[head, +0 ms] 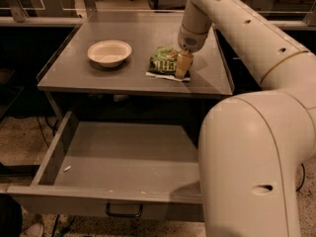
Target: Place green jalapeno chip bag into top drawer
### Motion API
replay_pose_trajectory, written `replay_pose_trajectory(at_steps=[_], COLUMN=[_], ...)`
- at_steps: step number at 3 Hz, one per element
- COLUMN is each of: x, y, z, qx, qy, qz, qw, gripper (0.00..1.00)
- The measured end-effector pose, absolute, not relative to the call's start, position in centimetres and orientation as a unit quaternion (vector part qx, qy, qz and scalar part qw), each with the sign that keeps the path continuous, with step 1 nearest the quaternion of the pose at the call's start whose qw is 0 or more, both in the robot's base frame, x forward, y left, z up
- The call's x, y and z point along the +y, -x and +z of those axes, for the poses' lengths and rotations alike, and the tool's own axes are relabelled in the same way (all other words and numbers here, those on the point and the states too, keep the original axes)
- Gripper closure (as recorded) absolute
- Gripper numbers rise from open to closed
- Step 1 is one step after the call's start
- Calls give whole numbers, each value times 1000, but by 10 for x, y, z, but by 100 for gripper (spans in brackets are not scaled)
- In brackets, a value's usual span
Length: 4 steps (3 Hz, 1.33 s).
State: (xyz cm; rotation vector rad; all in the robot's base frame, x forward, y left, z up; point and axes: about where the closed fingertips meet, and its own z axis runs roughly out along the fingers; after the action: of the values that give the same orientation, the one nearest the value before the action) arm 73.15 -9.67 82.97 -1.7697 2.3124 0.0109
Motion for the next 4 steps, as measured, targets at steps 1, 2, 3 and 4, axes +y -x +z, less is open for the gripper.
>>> replay_pose_trajectory(at_steps=[1,2,3,4], x=[-97,-97,-97,-101], y=[-732,-732,-731,-726], z=[830,830,833,847], qx=[789,789,789,789], qy=[604,604,604,599], qz=[4,4,4,6], qw=[115,115,115,134], gripper=[74,100,100,100])
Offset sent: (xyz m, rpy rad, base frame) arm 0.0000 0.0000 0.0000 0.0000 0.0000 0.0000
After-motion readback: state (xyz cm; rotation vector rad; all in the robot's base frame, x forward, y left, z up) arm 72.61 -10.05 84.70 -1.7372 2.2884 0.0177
